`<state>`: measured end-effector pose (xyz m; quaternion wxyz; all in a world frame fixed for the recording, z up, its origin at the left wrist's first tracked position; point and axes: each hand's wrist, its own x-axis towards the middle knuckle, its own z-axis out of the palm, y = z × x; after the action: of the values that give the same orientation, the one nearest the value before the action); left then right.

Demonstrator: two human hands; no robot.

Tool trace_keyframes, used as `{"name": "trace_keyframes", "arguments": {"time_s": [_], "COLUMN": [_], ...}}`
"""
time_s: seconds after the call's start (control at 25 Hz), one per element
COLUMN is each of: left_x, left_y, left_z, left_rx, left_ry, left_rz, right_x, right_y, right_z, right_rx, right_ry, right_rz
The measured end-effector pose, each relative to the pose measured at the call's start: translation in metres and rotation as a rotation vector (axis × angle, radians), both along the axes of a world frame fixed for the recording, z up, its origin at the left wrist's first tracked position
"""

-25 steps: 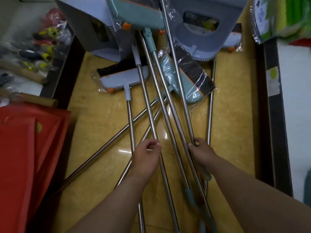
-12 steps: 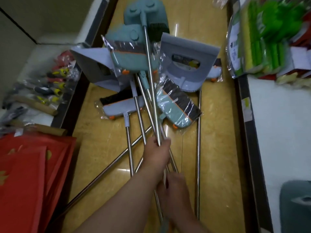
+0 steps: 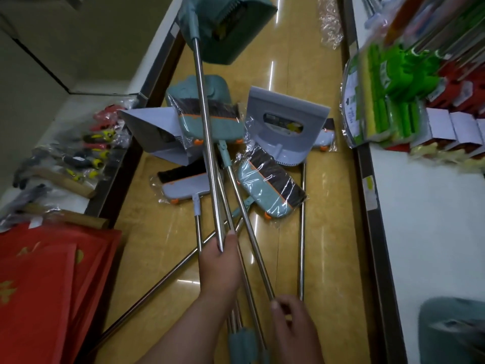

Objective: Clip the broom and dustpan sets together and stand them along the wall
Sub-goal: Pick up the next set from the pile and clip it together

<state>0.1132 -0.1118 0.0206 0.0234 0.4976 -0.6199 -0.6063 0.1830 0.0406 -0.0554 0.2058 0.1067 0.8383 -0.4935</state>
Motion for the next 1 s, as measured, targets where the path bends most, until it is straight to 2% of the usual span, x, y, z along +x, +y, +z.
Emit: {"name": "trace_keyframes", "arguments": {"time_s": [0.16,0.32,0.48,0.56,0.64,0.8,0.92,1.0], "left_x": [-0.003,0.003,0.017,0.019,0.019,0.016,0.020,0.023], "left_y": [0.008,0.004,-0.011,-0.018,-0.027,-0.046,-0.055,-0.059], "left_z": [-0.001,-0.021,-0.030,-0.025,-0.022,-0.014,-0.003,0.002], "left_rx": [0.040,0.003,0.036,0.042,0.038,0.053,0.091,0.118], "left_ry": [0.020,-0.029,-0.043,-0.036,-0.020,0.003,0.007,0.015], "left_rz": [-0.045,-0.103,-0.132,-0.133,-0.113,-0.106,-0.091,-0.092], "right_x": [-0.045,-0.074,-0.061,-0.050,-0.040,-0.027,-0.029,-0.031], "right_y": [0.038,0.046,0.023,0.009,-0.002,-0.020,-0.027,-0.019], "right_z": [-0.033,-0.040,-0.037,-0.046,-0.056,-0.063,-0.054,-0.053], "right_rx": [0.211,0.198,0.129,0.107,0.093,0.223,0.090,0.076], "right_ry": [-0.212,-0.250,-0.351,-0.453,-0.549,-0.521,-0.541,-0.639], "right_rz": [-0.040,-0.056,0.330,0.393,0.328,0.317,0.199,0.122]}}
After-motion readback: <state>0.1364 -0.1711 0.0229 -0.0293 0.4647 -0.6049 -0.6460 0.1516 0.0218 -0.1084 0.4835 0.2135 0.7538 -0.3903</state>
